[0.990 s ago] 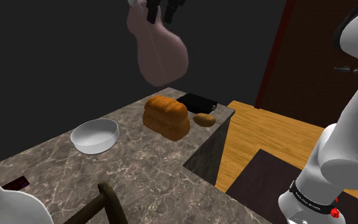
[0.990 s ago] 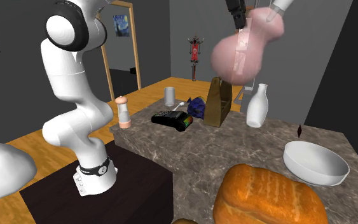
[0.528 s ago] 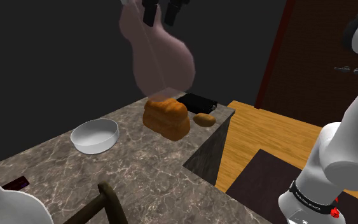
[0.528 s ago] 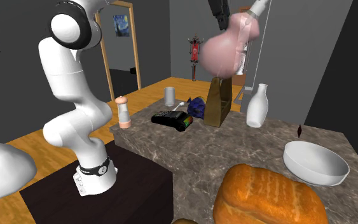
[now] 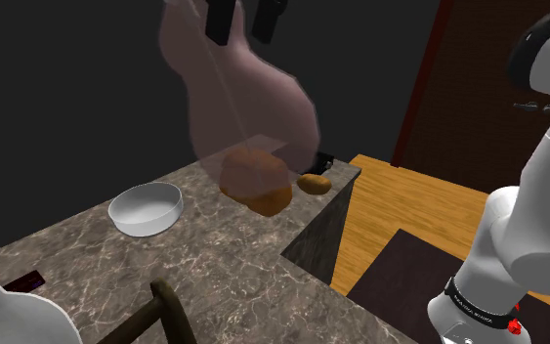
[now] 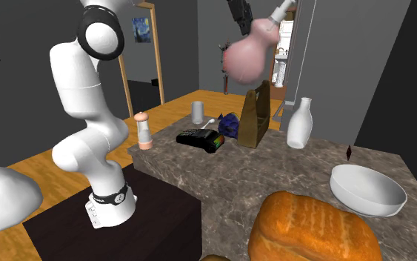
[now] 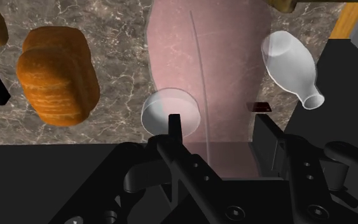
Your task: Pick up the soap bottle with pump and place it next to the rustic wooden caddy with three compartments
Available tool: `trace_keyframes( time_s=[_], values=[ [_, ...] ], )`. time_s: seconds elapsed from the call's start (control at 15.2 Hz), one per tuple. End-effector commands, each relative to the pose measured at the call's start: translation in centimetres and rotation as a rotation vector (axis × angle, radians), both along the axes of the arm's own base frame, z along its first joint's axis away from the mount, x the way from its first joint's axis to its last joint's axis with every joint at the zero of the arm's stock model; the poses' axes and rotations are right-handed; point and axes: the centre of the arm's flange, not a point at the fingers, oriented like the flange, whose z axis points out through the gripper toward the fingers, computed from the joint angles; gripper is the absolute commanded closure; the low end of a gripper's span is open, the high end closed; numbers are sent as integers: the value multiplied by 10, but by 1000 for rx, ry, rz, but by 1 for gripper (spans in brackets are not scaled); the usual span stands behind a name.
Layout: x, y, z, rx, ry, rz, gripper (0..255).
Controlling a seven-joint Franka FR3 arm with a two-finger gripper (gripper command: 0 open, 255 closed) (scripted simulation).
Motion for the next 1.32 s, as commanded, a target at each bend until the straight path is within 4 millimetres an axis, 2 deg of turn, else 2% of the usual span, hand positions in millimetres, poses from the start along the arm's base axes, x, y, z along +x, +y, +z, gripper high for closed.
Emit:
trace_keyframes(
  time_s=[0.0, 0.07, 1.25],
  values=[
    [-21, 17, 0, 2, -2, -3, 255],
    [-37, 30, 0, 2, -2, -3, 255],
    [-37, 30, -95, 2, -2, -3, 255]
  ],
)
